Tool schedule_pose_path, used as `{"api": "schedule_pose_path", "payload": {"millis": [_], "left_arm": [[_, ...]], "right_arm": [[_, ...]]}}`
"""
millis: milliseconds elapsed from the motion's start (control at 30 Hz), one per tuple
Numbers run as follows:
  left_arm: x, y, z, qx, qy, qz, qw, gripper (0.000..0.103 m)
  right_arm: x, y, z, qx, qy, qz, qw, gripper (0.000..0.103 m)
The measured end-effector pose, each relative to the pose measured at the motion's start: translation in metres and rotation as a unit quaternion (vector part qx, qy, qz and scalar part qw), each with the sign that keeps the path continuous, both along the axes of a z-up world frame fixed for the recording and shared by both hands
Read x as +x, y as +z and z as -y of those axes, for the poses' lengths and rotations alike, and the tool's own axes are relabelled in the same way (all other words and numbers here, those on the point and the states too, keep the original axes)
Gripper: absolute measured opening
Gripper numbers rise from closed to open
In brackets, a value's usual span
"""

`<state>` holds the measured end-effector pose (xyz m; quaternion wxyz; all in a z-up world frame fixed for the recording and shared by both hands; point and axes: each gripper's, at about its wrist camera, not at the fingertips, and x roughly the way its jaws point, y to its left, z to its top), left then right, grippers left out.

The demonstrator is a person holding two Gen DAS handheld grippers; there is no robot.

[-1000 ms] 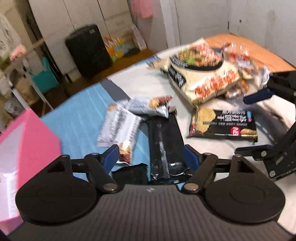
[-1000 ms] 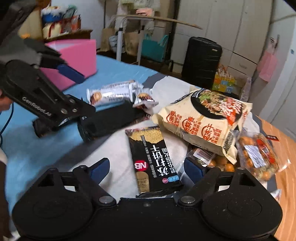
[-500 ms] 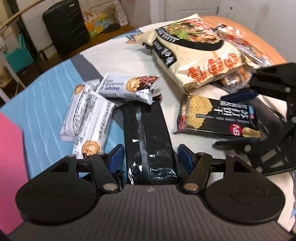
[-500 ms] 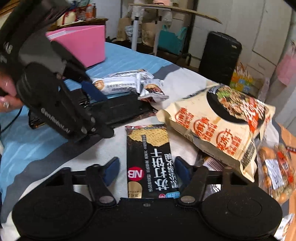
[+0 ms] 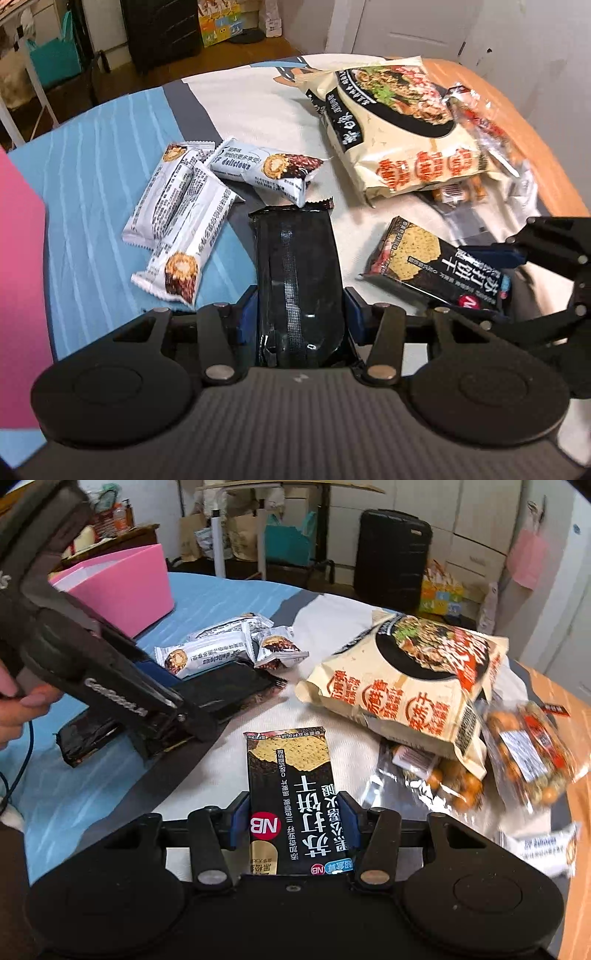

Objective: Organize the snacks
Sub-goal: 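Carry the black pack with the left tool while the right tool carries the NB pack to the pink box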

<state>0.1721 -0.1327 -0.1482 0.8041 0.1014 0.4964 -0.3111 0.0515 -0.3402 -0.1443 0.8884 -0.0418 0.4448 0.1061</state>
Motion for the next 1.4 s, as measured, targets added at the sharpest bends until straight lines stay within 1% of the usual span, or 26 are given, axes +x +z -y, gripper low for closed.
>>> {"api": "schedule_pose_path", "payload": {"millis": [133, 267, 333, 433, 600, 700, 867, 967, 1133, 1233, 1300, 1400], "left_arm": [[-0.009, 0.014, -0.009, -0.015, 0.001, -0.021, 0.9997, 0.047], [-0.019, 0.028, -0.023, -0.020, -0.001, -0.037, 0.9991, 0.047], [-0.025, 0.034, -0.031, -0.020, -0.003, -0.042, 0.9989, 0.047], [-0.034, 0.045, -0.047, -0.023, -0.005, -0.049, 0.9985, 0.047], [-0.050, 0.064, -0.073, -0.029, -0.004, -0.060, 0.9978, 0.047], [-0.058, 0.074, -0.090, -0.030, 0.001, -0.065, 0.9974, 0.047], [-0.071, 0.087, -0.118, -0.025, 0.011, -0.061, 0.9978, 0.047], [-0.077, 0.093, -0.137, -0.026, 0.018, -0.063, 0.9975, 0.047], [-0.081, 0.102, -0.170, -0.030, 0.037, -0.069, 0.9965, 0.047], [-0.079, 0.115, -0.191, -0.024, 0.048, -0.072, 0.9960, 0.047], [-0.078, 0.128, -0.207, -0.017, 0.056, -0.060, 0.9965, 0.047], [-0.075, 0.146, -0.233, -0.037, 0.066, -0.045, 0.9961, 0.047]], "right_arm": [[-0.007, 0.010, 0.000, 0.022, -0.015, -0.016, 1.000, 0.055], [-0.014, 0.022, -0.006, 0.019, -0.019, -0.030, 0.999, 0.055], [-0.017, 0.028, -0.010, 0.015, -0.014, -0.040, 0.999, 0.055], [-0.023, 0.040, -0.016, 0.030, -0.001, -0.047, 0.998, 0.055], [-0.034, 0.063, -0.032, 0.022, 0.019, -0.044, 0.999, 0.055], [-0.039, 0.076, -0.042, 0.028, 0.032, -0.048, 0.998, 0.055], [-0.045, 0.092, -0.065, 0.032, 0.044, -0.076, 0.996, 0.055], [-0.049, 0.099, -0.078, 0.046, 0.058, -0.085, 0.994, 0.055], [-0.052, 0.115, -0.106, 0.042, 0.095, -0.074, 0.992, 0.055], [-0.047, 0.128, -0.125, 0.041, 0.117, -0.067, 0.990, 0.055], [-0.042, 0.139, -0.139, 0.032, 0.134, -0.065, 0.988, 0.055], [-0.029, 0.154, -0.159, 0.017, 0.158, -0.062, 0.985, 0.055]]}}
